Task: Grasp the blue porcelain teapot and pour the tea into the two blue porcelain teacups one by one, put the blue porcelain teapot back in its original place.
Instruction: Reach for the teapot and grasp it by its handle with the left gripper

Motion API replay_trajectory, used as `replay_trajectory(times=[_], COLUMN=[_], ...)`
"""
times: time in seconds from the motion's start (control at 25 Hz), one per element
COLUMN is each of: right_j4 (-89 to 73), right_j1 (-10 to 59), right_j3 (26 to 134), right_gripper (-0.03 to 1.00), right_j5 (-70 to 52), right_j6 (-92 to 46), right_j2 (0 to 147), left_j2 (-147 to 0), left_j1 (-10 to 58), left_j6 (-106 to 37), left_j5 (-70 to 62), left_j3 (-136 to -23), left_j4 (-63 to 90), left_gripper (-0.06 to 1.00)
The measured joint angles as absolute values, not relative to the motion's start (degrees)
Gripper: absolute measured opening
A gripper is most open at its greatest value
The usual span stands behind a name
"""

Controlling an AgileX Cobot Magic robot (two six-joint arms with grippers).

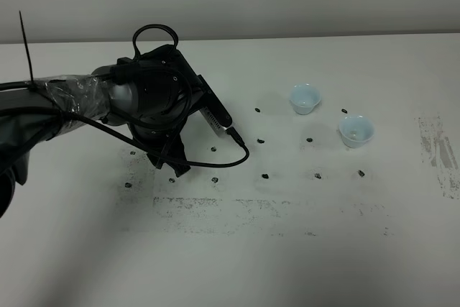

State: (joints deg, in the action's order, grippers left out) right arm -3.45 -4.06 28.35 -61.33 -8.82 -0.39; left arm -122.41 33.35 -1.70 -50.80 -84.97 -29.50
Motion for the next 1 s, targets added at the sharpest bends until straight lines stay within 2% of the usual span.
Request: replay_trajectory(times=[0.32, 0.44, 0.72, 1.0], right_j4=[-3.45, -3.45, -3.45, -3.45], right_j1=[-4.06, -4.06, -4.06, -4.06], right_j3=[28.35, 28.35, 28.35, 28.35], right_gripper=[0.28, 0.28, 0.28, 0.28], right_j5=[-61.33, -61.33, -61.33, -61.33], right_j6=[-8.82, -8.82, -8.82, -8.82], right_j2=[-0.39, -0.39, -0.39, -0.39], left_j2=[-117.44, -114.91, -114.58, -115.66], left_j1=[33.08, 30.96, 23.76, 21.98], left_j6=[-1.76, -4.65, -7.99, -7.99], left_j5=[-51.93, -51.94, -53.16, -53.05], left_j3=[-84.95, -84.95, -84.95, -84.95], left_j4=[-24.19, -21.43, -17.07, -13.59], left_gripper=[0.52, 0.51, 0.45, 0.37])
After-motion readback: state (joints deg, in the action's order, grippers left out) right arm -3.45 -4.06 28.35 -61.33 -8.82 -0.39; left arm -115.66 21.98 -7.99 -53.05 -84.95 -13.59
